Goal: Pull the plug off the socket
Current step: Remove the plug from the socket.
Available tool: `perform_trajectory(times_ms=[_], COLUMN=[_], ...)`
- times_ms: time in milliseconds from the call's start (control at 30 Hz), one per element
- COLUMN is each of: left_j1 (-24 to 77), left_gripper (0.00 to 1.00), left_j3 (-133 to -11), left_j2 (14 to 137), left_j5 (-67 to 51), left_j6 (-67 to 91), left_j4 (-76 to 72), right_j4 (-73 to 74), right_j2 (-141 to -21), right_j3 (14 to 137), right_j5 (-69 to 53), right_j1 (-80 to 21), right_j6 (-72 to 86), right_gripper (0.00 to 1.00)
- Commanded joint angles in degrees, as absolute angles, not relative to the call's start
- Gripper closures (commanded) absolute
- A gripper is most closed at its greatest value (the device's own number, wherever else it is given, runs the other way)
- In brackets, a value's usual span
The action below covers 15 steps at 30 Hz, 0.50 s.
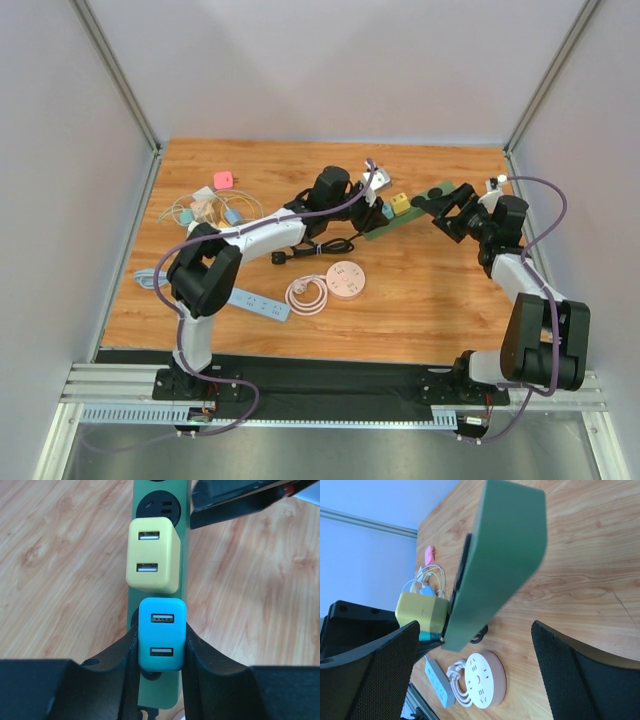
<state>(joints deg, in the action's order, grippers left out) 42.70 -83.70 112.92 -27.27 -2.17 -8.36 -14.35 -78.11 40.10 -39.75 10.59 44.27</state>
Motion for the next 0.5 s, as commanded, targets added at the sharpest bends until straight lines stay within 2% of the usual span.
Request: perform_trajectory(times_ms=[0, 167, 267, 300, 367, 400, 467], left_j1=[44.91, 46.67, 47.63, 47.9, 48.08, 48.16, 48.16], left_gripper=[1.0, 1.0, 1.0, 1.0, 1.0, 1.0, 1.0], left_j3=[-86.48, -87.19, -87.28, -87.19, -87.19, -87.19, -87.36], left_j2=[108.81, 108.9, 109.16, 109.25, 109.6, 109.77, 110.39], left_j5=[-31.9, -32.78, -32.87, -32.78, -32.61, -32.69, -32.52], left_j6=[-0.26, 1.58, 2.55, 2.81, 3.86, 4.04, 4.57], left_j4=[-16.96, -18.45, -19.68, -20.04, -21.35, -21.62, -21.97], right_j4=[-19.07, -17.58, -16.79, -16.7, -16.78, -17.14, -18.72], right_j2=[-78.22, -79.98, -80.51, -80.77, -80.77, -80.51, -79.9], right_j3=[39.82, 40.34, 40.43, 40.43, 40.34, 40.08, 39.73], right_j5=[-39.2, -38.15, -37.44, -37.35, -37.53, -38.05, -38.41], right_j1=[10.72, 10.72, 10.9, 10.99, 11.34, 11.51, 11.86], right_j6=[47.81, 47.99, 47.81, 47.81, 48.16, 48.43, 49.13], right_gripper=[0.07, 0.08, 0.13, 0.23, 0.36, 0.5, 0.65])
